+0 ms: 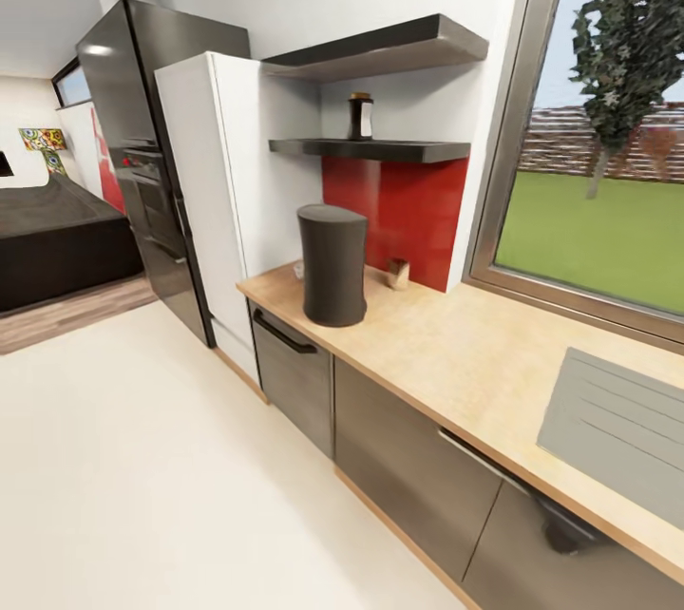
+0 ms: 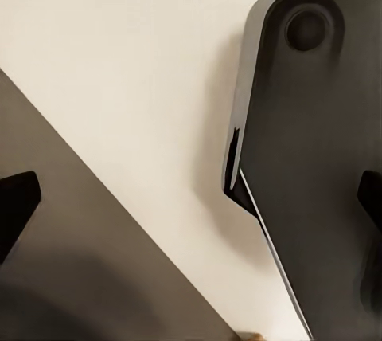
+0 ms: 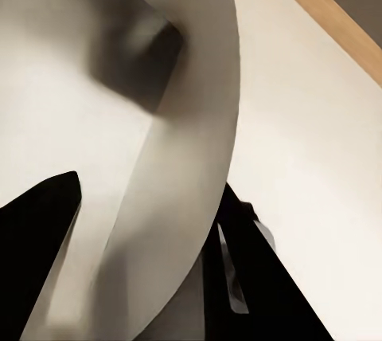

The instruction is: Set up a coffee station on the kitchen countertop: keep the coffee maker on the countertop, move the bottle of coffee from the kitchen shelf to the counter next to the coffee maker, place a paper coffee filter on top of the coffee maker, put the saucer next to the coffee maker with the coffee cup on the saucer, and place the electric kettle next to the coffee maker.

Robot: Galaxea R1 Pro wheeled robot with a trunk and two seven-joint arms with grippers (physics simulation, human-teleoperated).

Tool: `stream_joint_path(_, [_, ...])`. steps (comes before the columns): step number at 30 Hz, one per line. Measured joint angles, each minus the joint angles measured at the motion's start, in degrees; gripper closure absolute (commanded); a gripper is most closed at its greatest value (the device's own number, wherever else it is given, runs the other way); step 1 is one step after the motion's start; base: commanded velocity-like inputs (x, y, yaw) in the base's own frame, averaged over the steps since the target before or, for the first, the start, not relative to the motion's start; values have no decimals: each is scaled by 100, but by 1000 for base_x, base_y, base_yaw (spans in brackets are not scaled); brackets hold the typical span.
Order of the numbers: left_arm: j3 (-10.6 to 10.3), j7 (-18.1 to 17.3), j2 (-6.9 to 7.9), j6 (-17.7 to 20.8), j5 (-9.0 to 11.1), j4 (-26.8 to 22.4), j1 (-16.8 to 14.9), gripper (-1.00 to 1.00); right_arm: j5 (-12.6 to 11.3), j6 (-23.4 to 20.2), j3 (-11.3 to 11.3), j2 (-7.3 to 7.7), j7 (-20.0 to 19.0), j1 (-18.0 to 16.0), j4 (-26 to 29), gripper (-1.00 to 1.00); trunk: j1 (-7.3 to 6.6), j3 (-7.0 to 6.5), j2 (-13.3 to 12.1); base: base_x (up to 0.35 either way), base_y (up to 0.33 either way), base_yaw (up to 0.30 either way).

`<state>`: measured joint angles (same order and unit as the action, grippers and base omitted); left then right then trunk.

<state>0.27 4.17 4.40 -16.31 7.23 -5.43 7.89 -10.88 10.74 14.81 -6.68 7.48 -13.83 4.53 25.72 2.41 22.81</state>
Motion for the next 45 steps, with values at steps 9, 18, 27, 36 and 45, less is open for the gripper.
stream_joint_path(9, [1, 0, -1, -2, 0, 0, 0, -100, -8, -6, -11, -15, 12, 0, 11, 100, 0, 0, 0, 232, 280, 0])
stream_joint_path(18, [1, 0, 0, 1, 0, 2, 0, -100, -9, 2, -11, -15, 13, 0, 11, 100, 0, -6, 0, 233, 228, -141])
stream_joint_path(27, [-3, -2, 0, 3, -7, 9, 0, -100, -3, -3, 9, -28, 6, -1, 26, 100, 2, -17, -1, 104, 92, -124])
stream_joint_path(36, [-21, -2, 36, 18, -52, 20, -2, -100, 155, -345, 560, -331, -20, -1, 1610, 100, 3, -19, -1, 2, 2, -3])
stream_joint_path(45, [-21, 4, 65, 87, -41, 28, -1, -100, 275, -1599, 1382, -331, -27, -10, 6531, 100, 1, -18, 1, 0, 0, 0])
